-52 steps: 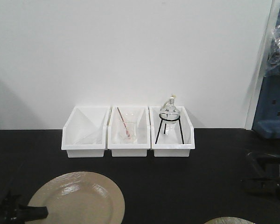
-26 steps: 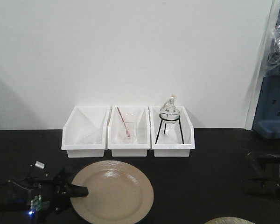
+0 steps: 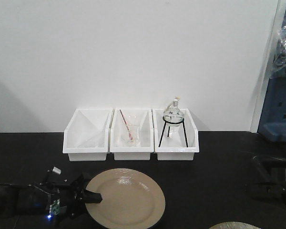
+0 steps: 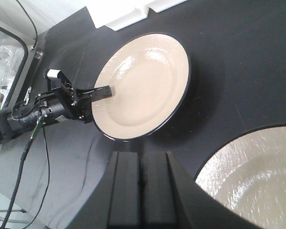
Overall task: Arrange circular plates on left workspace
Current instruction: 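Grip the plate rim with the left gripper and slide it toward the bench center, then open the left gripper and withdraw it from the plate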
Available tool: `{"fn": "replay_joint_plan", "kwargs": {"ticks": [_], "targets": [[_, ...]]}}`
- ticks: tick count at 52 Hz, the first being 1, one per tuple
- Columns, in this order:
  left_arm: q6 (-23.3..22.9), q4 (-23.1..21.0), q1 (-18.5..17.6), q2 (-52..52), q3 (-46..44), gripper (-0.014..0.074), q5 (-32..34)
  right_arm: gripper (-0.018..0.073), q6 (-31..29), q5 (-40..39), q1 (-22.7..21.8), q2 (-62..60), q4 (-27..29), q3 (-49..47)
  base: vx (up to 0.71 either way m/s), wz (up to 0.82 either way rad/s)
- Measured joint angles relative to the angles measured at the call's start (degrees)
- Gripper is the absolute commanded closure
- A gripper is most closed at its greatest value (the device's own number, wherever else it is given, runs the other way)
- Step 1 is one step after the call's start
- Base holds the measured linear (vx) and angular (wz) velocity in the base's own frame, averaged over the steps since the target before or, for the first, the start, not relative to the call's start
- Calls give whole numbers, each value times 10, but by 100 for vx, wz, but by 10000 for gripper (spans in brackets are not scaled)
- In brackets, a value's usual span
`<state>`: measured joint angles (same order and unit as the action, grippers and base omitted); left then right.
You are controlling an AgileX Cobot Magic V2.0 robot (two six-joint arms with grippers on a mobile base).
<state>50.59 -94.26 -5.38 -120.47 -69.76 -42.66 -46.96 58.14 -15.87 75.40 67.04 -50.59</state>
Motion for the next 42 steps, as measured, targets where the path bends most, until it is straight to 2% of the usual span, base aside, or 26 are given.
{"fn": "replay_joint_plan", "kwargs": {"ticks": [9,16,24,29,42], "targets": [[9,13,0,0,-1,160,4,564,0,0,0,0,0,0,0,0],[15,22,0,0,-1,71,5,564,0,-2,0,0,1,0,0,0],[68,30,4,0,-1,62,7,564,0,-5,0,0,1,0,0,0],[82,50,10,0,-1,62,7,564,0,-5,0,0,1,0,0,0],[84,181,43,20,-1,66,2,561,-12,-3,0,0,1,0,0,0]]}}
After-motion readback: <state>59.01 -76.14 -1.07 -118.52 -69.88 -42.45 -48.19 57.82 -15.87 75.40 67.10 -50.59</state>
